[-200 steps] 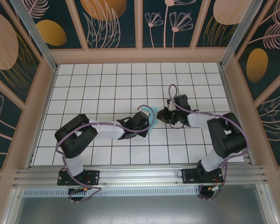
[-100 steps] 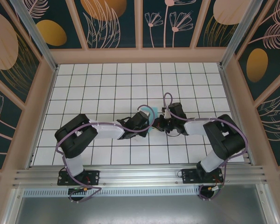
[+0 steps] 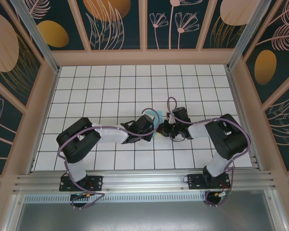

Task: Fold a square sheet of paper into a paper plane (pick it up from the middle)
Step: Third fold the triangle at the center of the table.

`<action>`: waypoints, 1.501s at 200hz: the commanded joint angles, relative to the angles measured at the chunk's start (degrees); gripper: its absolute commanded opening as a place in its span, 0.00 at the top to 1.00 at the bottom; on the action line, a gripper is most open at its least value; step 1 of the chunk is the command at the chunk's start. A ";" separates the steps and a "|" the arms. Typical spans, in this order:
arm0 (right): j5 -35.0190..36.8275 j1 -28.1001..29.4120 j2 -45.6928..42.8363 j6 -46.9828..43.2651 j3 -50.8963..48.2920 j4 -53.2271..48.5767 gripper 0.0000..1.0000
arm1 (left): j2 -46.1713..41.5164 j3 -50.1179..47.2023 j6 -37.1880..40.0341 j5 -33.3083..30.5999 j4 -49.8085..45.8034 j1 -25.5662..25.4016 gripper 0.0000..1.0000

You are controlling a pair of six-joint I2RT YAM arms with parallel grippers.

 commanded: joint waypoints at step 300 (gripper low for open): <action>5.53 5.71 0.45 3.44 -4.41 1.92 0.95 | -3.21 0.89 -2.19 -0.50 -3.30 0.83 0.86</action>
